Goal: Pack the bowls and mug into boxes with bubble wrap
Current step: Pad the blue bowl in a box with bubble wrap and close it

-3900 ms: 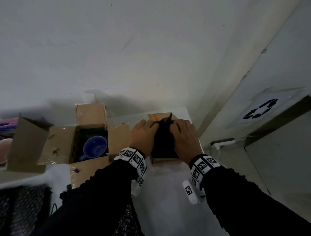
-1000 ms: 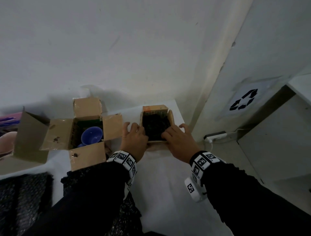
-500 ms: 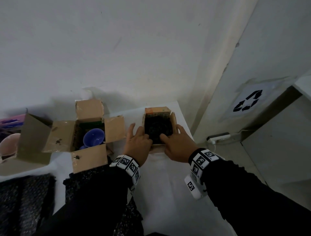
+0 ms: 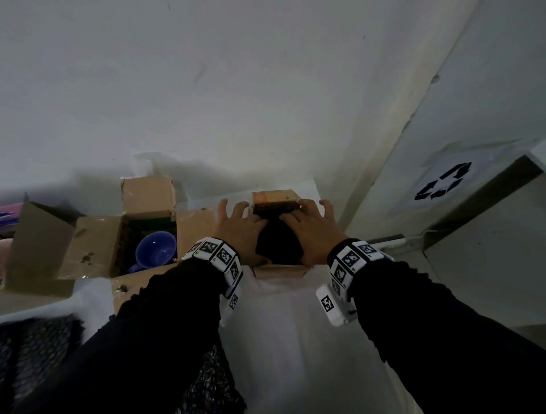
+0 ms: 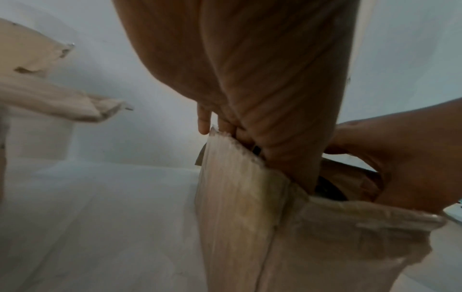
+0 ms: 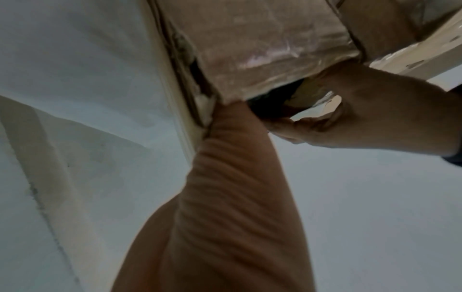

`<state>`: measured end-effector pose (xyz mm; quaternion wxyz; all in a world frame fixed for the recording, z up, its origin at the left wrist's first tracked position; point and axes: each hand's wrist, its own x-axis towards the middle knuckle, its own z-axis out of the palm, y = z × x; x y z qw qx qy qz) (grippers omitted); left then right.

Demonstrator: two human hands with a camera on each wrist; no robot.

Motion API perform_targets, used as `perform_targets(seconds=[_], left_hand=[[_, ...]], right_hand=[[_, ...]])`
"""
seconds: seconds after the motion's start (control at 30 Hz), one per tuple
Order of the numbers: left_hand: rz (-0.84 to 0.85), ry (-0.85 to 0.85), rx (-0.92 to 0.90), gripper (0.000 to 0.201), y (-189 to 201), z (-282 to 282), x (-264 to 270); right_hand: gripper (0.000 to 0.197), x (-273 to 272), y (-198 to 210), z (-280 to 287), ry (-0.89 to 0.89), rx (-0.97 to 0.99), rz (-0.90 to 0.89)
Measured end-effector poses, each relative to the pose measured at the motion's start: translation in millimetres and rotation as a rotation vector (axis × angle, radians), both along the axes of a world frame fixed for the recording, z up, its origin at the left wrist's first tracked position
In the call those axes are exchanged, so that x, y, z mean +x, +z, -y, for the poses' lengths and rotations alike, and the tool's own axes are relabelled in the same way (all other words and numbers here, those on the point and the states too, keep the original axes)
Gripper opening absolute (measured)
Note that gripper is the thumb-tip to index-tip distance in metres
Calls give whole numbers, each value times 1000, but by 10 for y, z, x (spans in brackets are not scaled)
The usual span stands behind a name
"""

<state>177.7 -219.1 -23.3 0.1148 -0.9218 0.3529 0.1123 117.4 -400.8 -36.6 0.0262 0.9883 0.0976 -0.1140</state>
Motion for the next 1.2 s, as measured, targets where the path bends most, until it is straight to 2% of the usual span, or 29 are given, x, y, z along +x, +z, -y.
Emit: perform_targets(seconds=[0.1, 0.23, 0.3, 0.37, 0.43, 0.5, 0.57, 0.63, 0.67, 0.8, 0.9, 0.97, 1.07, 1.13, 1.2], left_hand=[[-23, 5, 23, 81, -48, 27, 58], [4, -13, -8, 83, -65, 34, 100], [18, -19, -99, 86, -79, -27, 94], [3, -1, -234, 88, -143, -114, 56], [-52, 30, -385, 90, -230, -185, -3], [-96, 43, -508, 92, -291, -221, -42], [-127, 41, -582, 92, -287, -234, -55], [-144, 35, -617, 86, -263, -246, -64], [-143, 34, -625, 82, -253, -255, -80], [-113, 78, -740, 70, -269, -325, -143], [-51, 161, -871, 63, -208, -353, -175], [-1, 221, -927, 58, -174, -348, -172], [-60, 348, -1083, 52, -82, -298, -182], [-37, 357, -1103, 40, -18, -293, -192], [-48, 330, -1095, 24, 41, -313, -231]], right_hand=[[97, 64, -42, -17, 15, -33, -3], [80, 151, -60, -41, -15, 12, -27], [77, 158, -70, -23, -50, 187, -25], [77, 142, -117, 14, -109, 507, 50], [77, 149, -160, -5, -254, 792, 208], [79, 245, -178, -51, -499, 859, 351], [72, 409, -115, -62, -747, 849, 250], [55, 539, -57, -48, -864, 909, 48], [47, 582, -45, -41, -870, 941, 23], [16, 582, -69, -49, -965, 1150, 118], [9, 515, -35, -91, -946, 1333, 147], [11, 467, -10, -90, -886, 1325, 190], [8, 353, 42, -71, -783, 1258, 248], [7, 243, 61, -45, -734, 1211, 267], [16, 96, 96, -35, -704, 1223, 274]])
